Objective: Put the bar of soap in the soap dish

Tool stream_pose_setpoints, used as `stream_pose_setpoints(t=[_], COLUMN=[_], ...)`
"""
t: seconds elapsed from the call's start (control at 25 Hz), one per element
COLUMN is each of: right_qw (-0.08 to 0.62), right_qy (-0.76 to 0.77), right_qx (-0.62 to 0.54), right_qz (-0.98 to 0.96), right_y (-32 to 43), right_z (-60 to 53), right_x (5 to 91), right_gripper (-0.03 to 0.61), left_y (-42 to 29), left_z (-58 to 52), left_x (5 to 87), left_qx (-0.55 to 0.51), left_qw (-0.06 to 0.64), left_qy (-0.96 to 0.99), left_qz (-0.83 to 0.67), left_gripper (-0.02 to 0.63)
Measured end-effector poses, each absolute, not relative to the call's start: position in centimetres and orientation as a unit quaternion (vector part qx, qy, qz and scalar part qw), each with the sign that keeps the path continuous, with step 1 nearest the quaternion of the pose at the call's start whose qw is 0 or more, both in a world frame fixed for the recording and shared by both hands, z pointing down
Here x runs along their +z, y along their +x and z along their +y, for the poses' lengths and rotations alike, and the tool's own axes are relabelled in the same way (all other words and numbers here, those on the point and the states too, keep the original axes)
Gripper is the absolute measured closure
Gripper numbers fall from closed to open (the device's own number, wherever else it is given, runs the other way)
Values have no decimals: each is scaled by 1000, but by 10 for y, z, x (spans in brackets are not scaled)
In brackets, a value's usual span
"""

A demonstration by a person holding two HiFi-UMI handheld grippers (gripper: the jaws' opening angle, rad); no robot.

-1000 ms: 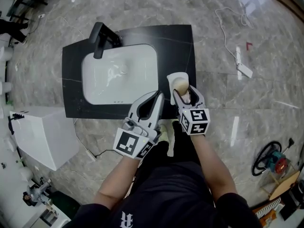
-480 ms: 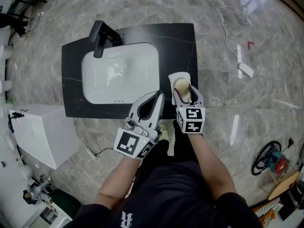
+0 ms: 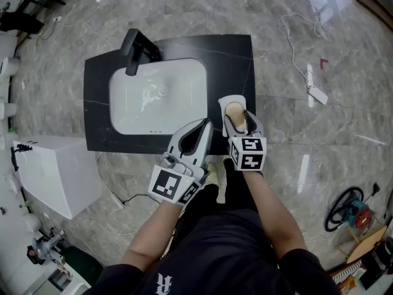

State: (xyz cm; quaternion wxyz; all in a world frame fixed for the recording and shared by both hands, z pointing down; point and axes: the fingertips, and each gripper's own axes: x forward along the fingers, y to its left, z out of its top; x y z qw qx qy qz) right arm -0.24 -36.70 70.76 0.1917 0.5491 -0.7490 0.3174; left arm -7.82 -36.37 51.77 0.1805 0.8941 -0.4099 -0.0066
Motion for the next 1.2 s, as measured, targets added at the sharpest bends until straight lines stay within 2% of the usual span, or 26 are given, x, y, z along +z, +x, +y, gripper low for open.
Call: stream_pose_setpoints(t=[0.4,0.64,0.84,1.2], right_qw=[90,58,34,-6], right_qy=[524,509,502,501], right_qx=[272,248,219,163], right_qz=[-802,-822,-836,-850], right_y=[0,-7,-11,-16], right_z=[-370,-357,-344,-319], right_x=[586,538,496,427], right_gripper=[322,340,432,500], left_y=[-68,-60,-56,-56], left_z=[-351,-338,-324,-303], left_x=[492,476,454,410], left_qx=[3,16,12,-13], left_qw=[178,178,168,147], left_qy=[899,904,909,917], left_qz=[-401,-388,-380,-371], left_gripper=[607,607,606,606])
